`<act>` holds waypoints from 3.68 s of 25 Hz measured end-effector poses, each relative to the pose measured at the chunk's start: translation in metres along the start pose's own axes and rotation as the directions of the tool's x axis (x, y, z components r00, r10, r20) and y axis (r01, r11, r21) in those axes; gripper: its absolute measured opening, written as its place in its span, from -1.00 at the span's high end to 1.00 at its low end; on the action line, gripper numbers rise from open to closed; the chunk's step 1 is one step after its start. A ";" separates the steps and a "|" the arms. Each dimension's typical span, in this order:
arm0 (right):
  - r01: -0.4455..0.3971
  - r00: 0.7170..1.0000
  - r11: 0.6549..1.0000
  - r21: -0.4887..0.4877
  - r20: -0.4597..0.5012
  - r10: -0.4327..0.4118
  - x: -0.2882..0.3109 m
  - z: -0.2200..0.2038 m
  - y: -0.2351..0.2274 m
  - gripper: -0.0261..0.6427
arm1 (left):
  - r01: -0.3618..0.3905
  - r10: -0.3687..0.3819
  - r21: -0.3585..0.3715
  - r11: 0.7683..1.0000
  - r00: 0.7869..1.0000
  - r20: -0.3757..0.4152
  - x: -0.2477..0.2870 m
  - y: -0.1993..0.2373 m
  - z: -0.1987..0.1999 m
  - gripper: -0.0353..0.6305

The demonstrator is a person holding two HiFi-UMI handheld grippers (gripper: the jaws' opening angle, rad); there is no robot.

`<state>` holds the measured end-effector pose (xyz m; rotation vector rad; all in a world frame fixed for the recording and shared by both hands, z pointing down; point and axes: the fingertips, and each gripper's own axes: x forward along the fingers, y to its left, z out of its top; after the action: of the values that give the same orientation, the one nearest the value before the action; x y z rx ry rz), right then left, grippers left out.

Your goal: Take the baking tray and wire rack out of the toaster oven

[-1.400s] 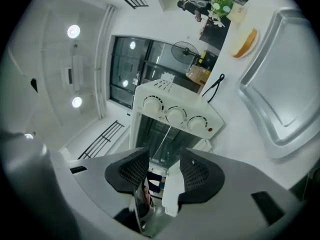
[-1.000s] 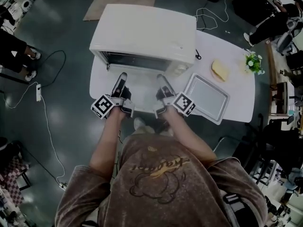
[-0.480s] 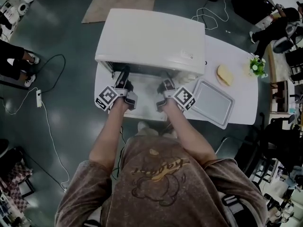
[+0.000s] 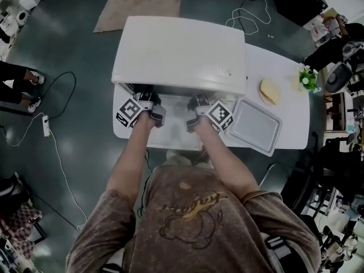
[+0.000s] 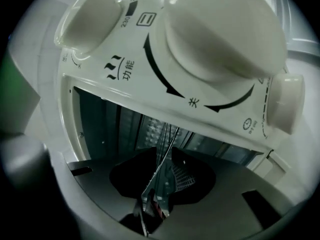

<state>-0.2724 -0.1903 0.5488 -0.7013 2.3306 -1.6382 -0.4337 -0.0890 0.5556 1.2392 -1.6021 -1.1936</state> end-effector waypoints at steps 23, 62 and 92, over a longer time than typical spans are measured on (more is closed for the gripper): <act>0.000 0.998 0.999 0.044 -0.066 0.003 -0.042 -0.025 0.004 0.85 | 0.035 -0.037 -0.074 0.997 0.999 -0.034 -0.039 -0.007 -0.025 0.88; -0.147 0.939 0.988 0.052 -0.306 0.156 -0.285 -0.063 0.032 0.88 | 0.042 -0.033 -0.114 0.993 0.996 0.077 -0.251 -0.078 -0.168 0.88; 0.085 0.960 0.992 0.088 0.261 -0.105 -0.440 0.127 -0.070 0.88 | 0.132 -0.176 -0.122 0.984 0.844 -0.507 -0.096 -0.143 -0.409 0.88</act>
<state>0.1806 -0.0986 0.5237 -0.9653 2.0651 -1.5524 0.0089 -0.0964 0.5234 1.5023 -1.0593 -0.9016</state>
